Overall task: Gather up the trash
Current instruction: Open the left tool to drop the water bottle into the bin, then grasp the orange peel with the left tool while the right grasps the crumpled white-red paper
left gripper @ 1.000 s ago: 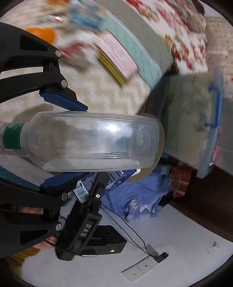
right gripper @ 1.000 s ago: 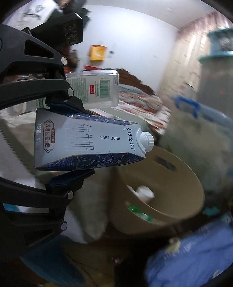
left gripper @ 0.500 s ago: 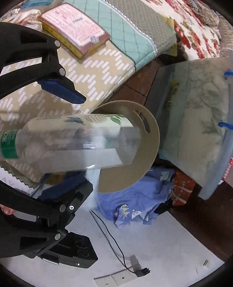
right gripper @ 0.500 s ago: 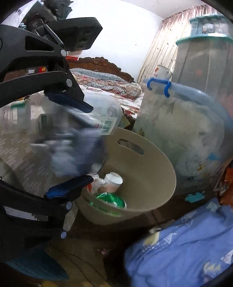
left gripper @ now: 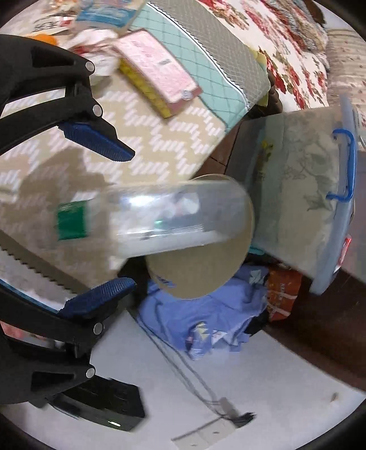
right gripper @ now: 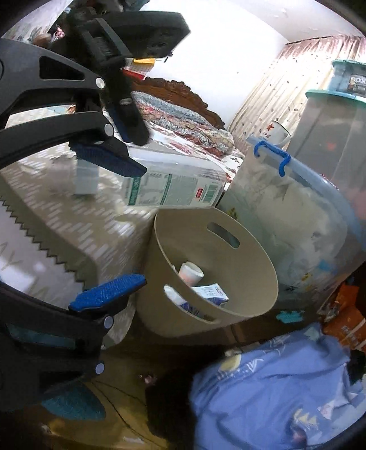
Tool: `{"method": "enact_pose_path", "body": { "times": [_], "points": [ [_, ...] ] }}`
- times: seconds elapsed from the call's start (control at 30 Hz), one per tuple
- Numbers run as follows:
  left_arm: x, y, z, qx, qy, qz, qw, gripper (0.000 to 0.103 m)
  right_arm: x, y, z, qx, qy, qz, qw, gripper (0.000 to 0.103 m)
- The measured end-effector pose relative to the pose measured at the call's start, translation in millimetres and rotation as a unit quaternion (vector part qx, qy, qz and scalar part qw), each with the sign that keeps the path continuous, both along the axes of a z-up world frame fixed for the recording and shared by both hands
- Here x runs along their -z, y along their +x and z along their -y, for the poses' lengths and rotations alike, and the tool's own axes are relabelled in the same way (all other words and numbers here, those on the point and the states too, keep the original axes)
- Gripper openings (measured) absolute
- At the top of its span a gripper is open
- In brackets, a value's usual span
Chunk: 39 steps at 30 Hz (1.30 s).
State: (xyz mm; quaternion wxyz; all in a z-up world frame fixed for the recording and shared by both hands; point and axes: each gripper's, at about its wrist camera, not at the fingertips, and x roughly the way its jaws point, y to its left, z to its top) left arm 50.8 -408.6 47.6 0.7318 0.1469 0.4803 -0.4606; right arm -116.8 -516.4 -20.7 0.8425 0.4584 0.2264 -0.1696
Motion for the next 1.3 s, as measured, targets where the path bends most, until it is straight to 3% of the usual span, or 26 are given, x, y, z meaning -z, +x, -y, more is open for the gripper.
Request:
{"method": "enact_pose_path", "body": {
  "times": [0.1,0.13,0.17,0.23,0.43,0.5,0.7,0.77,0.9,0.97,1.1,1.2,1.3],
  "points": [
    [16.3,-25.5,-7.5,0.015,0.035,0.041,0.9984,0.075,-0.8,-6.2,-1.6,0.005,-0.009,0.001,1.000,0.073],
    [23.5,-31.5,-9.5,0.022,0.046,0.046,0.9976,0.067,-0.8,-7.4,-1.8,0.006,-0.011,0.002,1.000,0.073],
    [31.4,-35.3,-9.3,0.032,0.059,0.042,0.9969,0.042,-0.7,-7.9,-1.6,0.007,-0.011,0.003,1.000,0.073],
    [36.5,-34.9,-7.8,0.037,0.062,0.043,0.9965,0.040,1.2,-9.1,0.4,0.010,-0.009,0.006,1.000,0.073],
    [23.4,-17.5,25.6,0.043,0.054,0.042,0.9967,0.042,-0.8,-18.5,6.0,0.038,-0.026,0.008,0.999,0.072],
    [17.2,-8.9,37.2,0.023,0.054,0.065,0.9962,0.070,-2.4,-20.8,8.2,0.042,-0.028,0.009,0.999,0.072],
    [-8.8,3.8,17.6,-0.030,0.018,0.080,0.9962,0.071,-5.9,-18.2,3.2,0.033,-0.038,0.007,0.999,0.072],
    [-20.8,3.5,-8.4,-0.049,0.002,0.095,0.9943,0.071,-7.3,-13.9,-1.4,0.024,-0.038,0.008,0.999,0.072],
    [-43.4,14.8,-86.4,-0.104,-0.051,0.080,0.9900,0.071,-11.8,0.7,-20.2,-0.017,-0.041,0.009,0.999,0.071],
    [-52.4,24.2,-139.4,-0.151,-0.070,0.080,0.9828,0.071,-13.5,11.1,-32.4,-0.049,-0.042,0.008,0.998,0.067],
    [-55.7,43.7,-228.5,-0.246,-0.073,0.072,0.9637,0.070,-15.8,40.5,-68.7,-0.130,-0.044,0.005,0.991,0.051],
    [-48.9,50.9,-280.5,-0.297,-0.069,0.061,0.9503,0.070,-16.0,58.4,-92.9,-0.173,-0.045,0.000,0.984,0.048],
    [-38.9,51.5,-305.1,-0.308,-0.065,0.046,0.9479,0.070,-18.2,82.8,-115.5,-0.215,-0.048,-0.009,0.975,0.048]
  ]
}}
